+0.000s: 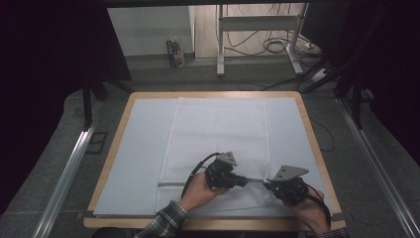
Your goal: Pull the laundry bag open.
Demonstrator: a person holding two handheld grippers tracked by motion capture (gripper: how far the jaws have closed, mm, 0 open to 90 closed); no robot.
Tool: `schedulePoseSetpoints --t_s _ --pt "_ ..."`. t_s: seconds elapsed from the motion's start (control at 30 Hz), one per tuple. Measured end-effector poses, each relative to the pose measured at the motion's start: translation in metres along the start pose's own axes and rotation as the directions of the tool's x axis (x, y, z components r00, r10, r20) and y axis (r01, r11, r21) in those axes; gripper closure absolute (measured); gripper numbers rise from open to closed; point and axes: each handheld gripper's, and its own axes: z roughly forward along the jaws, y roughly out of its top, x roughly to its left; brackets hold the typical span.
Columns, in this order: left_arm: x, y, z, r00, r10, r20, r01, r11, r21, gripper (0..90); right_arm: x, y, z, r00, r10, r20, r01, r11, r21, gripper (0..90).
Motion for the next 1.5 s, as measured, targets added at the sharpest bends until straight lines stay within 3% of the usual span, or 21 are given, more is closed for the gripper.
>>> schedulePoseSetpoints --t_s 0.5,0.67,0.87,1.5 --pt "0.000 -0.004 -0.008 0.9999 0.009 -0.008 -0.008 0.9999 0.011 87.3 0.002 0.001 -0.001 1.0000 0.001 0.004 -0.001 1.000 -0.001 83.9" --pt "0.005 -0.008 -0.018 0.9998 -0.016 -0.014 0.016 0.9999 0.000 87.4 -0.002 -0.002 -0.003 0.9997 0.021 0.011 -0.021 1.000 -0.004 83.9" --pt "0.004 -0.011 -0.022 0.9998 -0.009 -0.015 0.009 0.9999 0.012 87.3 -0.002 -0.001 -0.003 0.9999 0.014 0.006 -0.014 1.000 -0.005 83.9" --pt "0.010 -0.031 -0.048 0.9975 -0.054 -0.046 0.053 0.9984 -0.017 87.3 -0.005 -0.005 -0.005 0.9990 0.044 0.004 -0.044 0.999 -0.013 83.8"
